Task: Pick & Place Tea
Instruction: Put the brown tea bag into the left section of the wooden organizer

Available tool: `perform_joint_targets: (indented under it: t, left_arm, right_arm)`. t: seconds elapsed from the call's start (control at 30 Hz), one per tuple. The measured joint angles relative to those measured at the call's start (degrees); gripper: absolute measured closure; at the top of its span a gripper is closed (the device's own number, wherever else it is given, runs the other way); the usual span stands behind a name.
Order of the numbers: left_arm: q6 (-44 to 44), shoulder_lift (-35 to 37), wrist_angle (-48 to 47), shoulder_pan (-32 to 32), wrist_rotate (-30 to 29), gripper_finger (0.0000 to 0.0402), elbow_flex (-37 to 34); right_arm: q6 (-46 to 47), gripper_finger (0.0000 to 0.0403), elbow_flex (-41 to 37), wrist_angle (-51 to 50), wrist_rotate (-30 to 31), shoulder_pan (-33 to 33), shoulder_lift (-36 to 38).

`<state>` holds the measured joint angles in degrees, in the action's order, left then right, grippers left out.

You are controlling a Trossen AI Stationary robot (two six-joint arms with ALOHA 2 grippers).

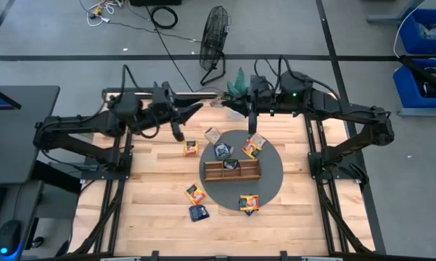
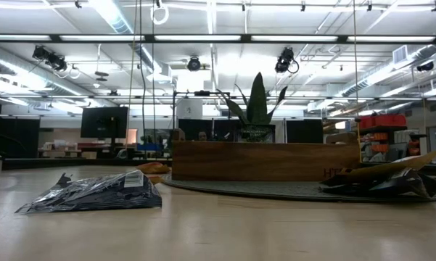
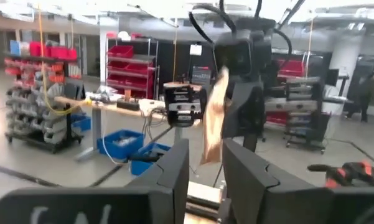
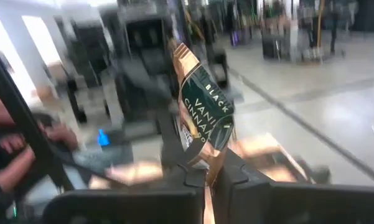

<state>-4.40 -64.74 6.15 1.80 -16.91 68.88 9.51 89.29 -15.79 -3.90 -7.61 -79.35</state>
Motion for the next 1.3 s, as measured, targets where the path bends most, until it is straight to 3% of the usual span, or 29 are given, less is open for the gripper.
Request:
perform_joint_targets:
  t: [0.17, 0.37, 0.5, 0.83, 1.07, 1.3]
  left_arm:
    - [-3.92, 0.82, -14.70, 2.64, 1.46, 0.0279, 4.18]
    - [-7.31, -3.80, -31.37, 6.52, 12.43, 0.0233, 11.80]
    - [-6.89, -8.44, -35.68, 7.17, 19.86, 0.0197, 14.17]
    - [-3.92, -17.95, -39.15, 7.07, 23.30, 0.0135, 15.89]
    - [-3.81, -20.99, -39.25, 6.95, 26.10, 0.0141, 15.85]
    - [-2.38, -20.28, -38.44, 7.05, 25.78, 0.0210, 15.87]
  right_arm:
    - [-0.84, 0.0401, 0.10, -12.03, -0.56, 0.00, -1.05]
    - [-0.76, 0.0402, 0.08, -20.01, -1.93, 0.21, -4.32]
    - [-0.78, 0.0402, 0.08, -19.74, -3.19, 0.98, -7.37]
    - [-0.80, 0.0403, 0.08, -19.66, -5.05, 2.13, -11.15]
    - [-0.81, 0.0403, 0.08, -19.96, -5.07, 2.08, -11.15]
    - [-0.80, 0.0403, 0.08, -21.35, -5.05, 2.14, -11.15]
